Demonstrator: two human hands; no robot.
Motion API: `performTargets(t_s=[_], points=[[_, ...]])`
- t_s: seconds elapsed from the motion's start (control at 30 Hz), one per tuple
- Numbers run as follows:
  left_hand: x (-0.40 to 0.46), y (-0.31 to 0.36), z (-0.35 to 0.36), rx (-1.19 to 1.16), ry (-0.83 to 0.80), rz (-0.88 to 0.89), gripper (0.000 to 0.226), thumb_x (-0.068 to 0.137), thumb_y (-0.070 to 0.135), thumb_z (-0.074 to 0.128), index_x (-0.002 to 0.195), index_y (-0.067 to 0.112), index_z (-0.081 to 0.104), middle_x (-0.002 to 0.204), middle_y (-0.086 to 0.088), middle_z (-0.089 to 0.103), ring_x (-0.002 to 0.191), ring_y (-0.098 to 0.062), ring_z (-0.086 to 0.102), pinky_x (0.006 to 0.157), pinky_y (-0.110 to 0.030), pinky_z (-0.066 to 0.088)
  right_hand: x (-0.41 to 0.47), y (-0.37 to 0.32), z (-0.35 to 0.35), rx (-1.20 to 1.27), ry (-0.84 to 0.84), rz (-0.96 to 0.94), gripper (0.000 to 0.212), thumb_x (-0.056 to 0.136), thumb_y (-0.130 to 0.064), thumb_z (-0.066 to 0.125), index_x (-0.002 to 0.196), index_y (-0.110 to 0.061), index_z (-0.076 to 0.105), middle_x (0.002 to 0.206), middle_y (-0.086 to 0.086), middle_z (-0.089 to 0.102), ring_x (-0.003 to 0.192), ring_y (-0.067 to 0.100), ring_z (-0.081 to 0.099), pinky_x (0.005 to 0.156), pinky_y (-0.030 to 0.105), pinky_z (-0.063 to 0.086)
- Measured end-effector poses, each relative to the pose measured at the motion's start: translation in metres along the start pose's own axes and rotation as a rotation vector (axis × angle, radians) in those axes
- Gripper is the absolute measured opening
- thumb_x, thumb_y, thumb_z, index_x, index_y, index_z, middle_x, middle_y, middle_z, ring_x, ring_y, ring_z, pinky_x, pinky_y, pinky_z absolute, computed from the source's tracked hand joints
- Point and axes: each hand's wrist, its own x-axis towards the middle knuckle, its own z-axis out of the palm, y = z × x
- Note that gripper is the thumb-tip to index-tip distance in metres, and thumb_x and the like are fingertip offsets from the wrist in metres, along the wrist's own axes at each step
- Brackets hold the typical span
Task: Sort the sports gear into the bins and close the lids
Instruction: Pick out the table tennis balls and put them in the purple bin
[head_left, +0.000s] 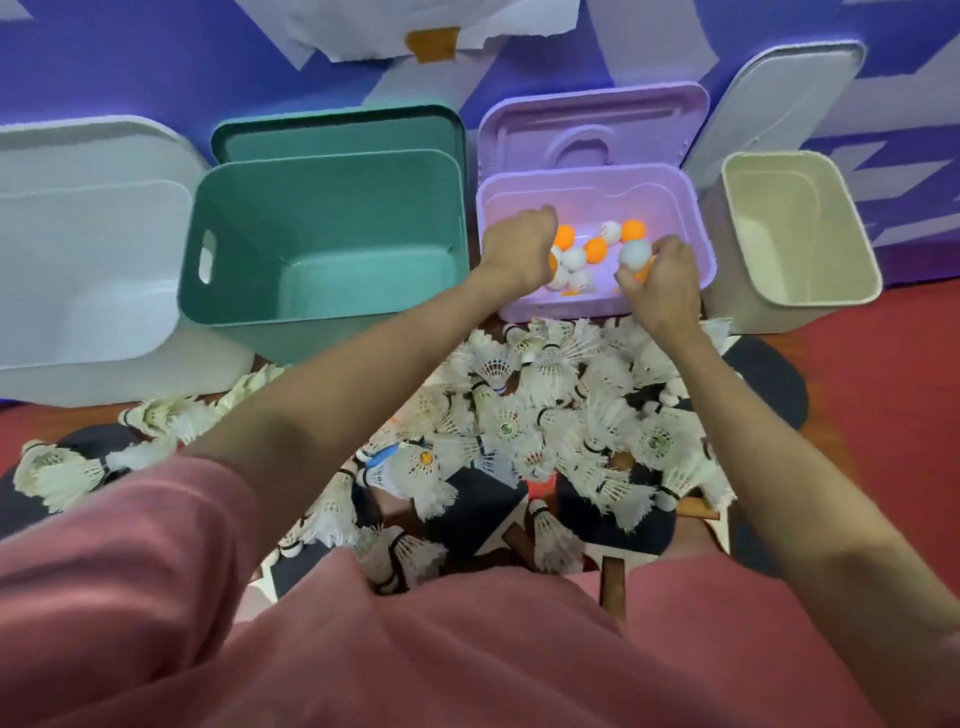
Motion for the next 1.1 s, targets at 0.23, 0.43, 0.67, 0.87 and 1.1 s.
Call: performTargets(t_s=[0.23, 0.43, 0.67, 0.87, 1.1], points=[[0.047, -0.008, 0.042, 0.043, -0.084, -0.038, 0.034, 0.085, 0.01, 0.057, 0.116, 0.004, 0.047, 0.119, -0.016, 0.056, 0.106, -0.037, 0.056, 0.069, -0.037, 0.039, 0.037, 0.01, 0.016, -0.185, -0.147, -0.156, 0.048, 0.089, -0.028, 0.058, 0.118, 0.007, 0.044, 0.113, 0.027, 0.049, 0.105, 0.039, 0.047, 0.08, 0.044, 0.036], [0.048, -0.015, 0.053, 0.102, -0.16, -0.011, 0.04, 0.085, 0.015, 0.058, 0.121, 0.002, 0.045, 0.117, -0.018, 0.055, 0.109, -0.035, 0.051, 0.07, -0.037, 0.038, 0.042, 0.018, 0.029, -0.205, -0.211, -0.149, 0.05, 0.09, -0.029, 0.057, 0.119, 0.008, 0.043, 0.115, 0.028, 0.048, 0.106, 0.04, 0.046, 0.081, 0.044, 0.036], [-0.008, -0.041, 0.027, -0.155, 0.128, 0.194, 0.036, 0.081, 0.016, 0.055, 0.115, 0.004, 0.056, 0.115, -0.015, 0.058, 0.108, -0.034, 0.052, 0.089, -0.043, 0.044, 0.014, 0.0, 0.039, -0.101, -0.15, -0.252, 0.039, 0.09, -0.022, 0.053, 0.118, 0.005, 0.047, 0.116, 0.025, 0.046, 0.106, 0.04, 0.045, 0.084, 0.044, 0.035], [-0.101, -0.071, 0.007, -0.17, 0.374, 0.199, 0.021, 0.088, 0.013, 0.05, 0.106, 0.009, 0.059, 0.105, -0.007, 0.06, 0.099, -0.027, 0.055, 0.08, -0.037, 0.046, -0.056, -0.058, 0.043, 0.208, -0.108, -0.511, 0.027, 0.085, -0.007, 0.052, 0.111, 0.0, 0.053, 0.108, 0.014, 0.05, 0.103, 0.025, 0.046, 0.088, 0.032, 0.038], [-0.19, -0.126, 0.017, -0.286, 0.492, -0.098, 0.017, 0.086, 0.003, 0.057, 0.102, 0.007, 0.062, 0.097, -0.005, 0.065, 0.087, -0.02, 0.058, 0.074, -0.027, 0.043, -0.111, -0.106, 0.072, 0.002, -0.394, -0.964, 0.035, 0.089, -0.004, 0.054, 0.124, -0.002, 0.052, 0.119, 0.012, 0.054, 0.105, 0.026, 0.053, 0.088, 0.036, 0.047]])
